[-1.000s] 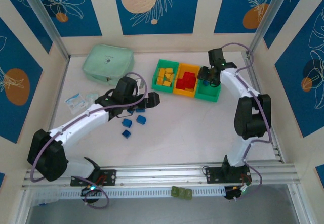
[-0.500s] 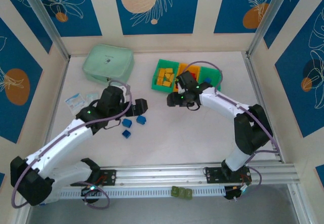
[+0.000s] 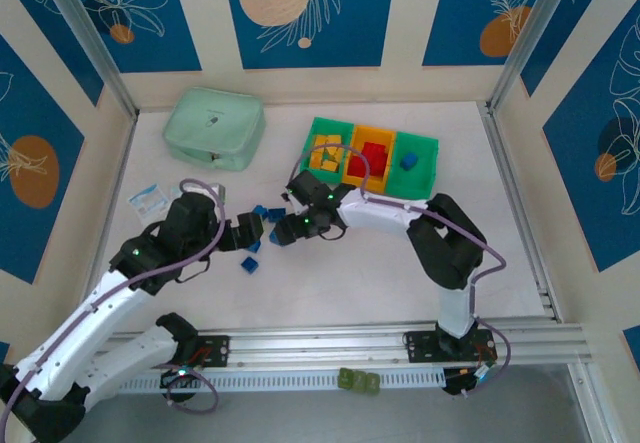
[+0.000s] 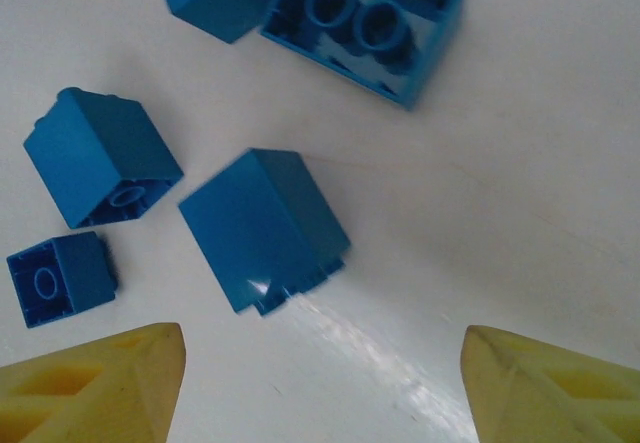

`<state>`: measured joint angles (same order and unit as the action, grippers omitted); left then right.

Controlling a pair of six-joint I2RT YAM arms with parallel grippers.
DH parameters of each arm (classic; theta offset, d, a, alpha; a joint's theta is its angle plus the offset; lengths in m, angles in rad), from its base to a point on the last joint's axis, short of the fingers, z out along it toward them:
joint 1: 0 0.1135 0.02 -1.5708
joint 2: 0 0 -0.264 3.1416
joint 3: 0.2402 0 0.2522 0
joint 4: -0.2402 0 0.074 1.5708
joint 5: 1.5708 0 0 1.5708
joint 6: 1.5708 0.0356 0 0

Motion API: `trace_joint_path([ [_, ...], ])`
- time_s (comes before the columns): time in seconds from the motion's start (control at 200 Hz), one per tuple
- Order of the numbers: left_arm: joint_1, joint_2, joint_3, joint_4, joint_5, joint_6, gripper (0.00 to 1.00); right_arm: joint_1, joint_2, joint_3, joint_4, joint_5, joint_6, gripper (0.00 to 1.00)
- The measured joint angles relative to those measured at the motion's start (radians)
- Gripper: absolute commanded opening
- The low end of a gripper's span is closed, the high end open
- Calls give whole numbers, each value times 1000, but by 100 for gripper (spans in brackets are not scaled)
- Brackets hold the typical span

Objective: Sort the legos into containers by color
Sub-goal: Pick up the lego from the center of the table.

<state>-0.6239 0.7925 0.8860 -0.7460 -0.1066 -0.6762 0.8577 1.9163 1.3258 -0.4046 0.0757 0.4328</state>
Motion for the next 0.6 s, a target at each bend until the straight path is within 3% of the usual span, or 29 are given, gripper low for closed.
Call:
trace_joint_path([
  [0.34,0,-32,-36,-53,-19,-26,99,48,148,162,-30,61,-95,72],
  [0.6,0,-46,-46,-63,-30,-31,99,66,229,244,-76,108,-152,54],
])
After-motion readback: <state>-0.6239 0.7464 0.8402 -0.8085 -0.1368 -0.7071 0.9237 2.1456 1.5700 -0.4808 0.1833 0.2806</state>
